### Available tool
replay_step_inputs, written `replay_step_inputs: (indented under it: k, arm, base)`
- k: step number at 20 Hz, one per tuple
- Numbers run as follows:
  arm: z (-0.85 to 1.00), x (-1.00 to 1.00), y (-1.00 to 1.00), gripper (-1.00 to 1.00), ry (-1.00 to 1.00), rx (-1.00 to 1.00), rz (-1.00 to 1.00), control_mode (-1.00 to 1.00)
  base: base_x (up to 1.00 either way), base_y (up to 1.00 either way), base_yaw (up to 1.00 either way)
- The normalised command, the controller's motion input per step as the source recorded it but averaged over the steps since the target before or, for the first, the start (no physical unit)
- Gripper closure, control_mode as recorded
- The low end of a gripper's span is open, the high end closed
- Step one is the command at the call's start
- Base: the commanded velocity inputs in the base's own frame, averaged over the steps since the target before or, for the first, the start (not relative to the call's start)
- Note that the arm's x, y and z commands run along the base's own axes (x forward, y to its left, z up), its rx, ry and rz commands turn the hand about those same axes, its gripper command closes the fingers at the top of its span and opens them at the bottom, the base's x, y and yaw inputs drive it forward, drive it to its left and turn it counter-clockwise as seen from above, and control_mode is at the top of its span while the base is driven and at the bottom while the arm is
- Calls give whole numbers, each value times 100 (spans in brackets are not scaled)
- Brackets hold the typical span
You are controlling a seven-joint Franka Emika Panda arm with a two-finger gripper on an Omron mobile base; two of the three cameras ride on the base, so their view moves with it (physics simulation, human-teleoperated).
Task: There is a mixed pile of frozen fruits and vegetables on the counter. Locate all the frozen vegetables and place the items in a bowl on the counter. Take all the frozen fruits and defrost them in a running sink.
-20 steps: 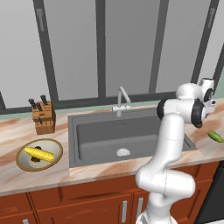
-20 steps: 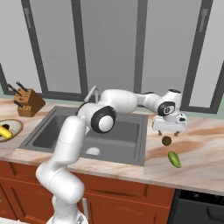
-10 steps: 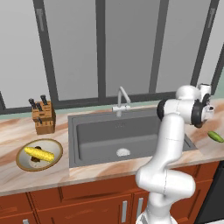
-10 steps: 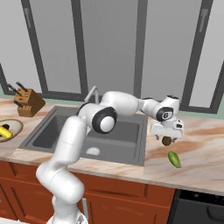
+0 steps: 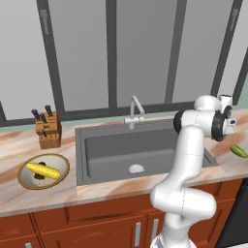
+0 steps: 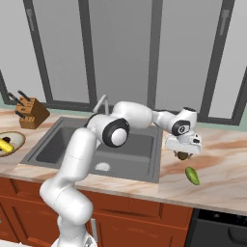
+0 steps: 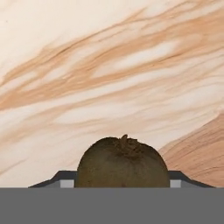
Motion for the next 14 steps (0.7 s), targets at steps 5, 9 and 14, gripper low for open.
replay_step_inputs:
  k: [5, 9, 14]
  arm:
    - [72, -20, 55, 100, -4, -2, -2, -100]
    - [72, -33, 52, 100, -2, -3, 2, -100]
    - [-3, -18, 78, 100, -1, 2, 11, -100]
  base:
    - [0, 0, 0]
    - [0, 0, 0]
    - [0, 0, 0]
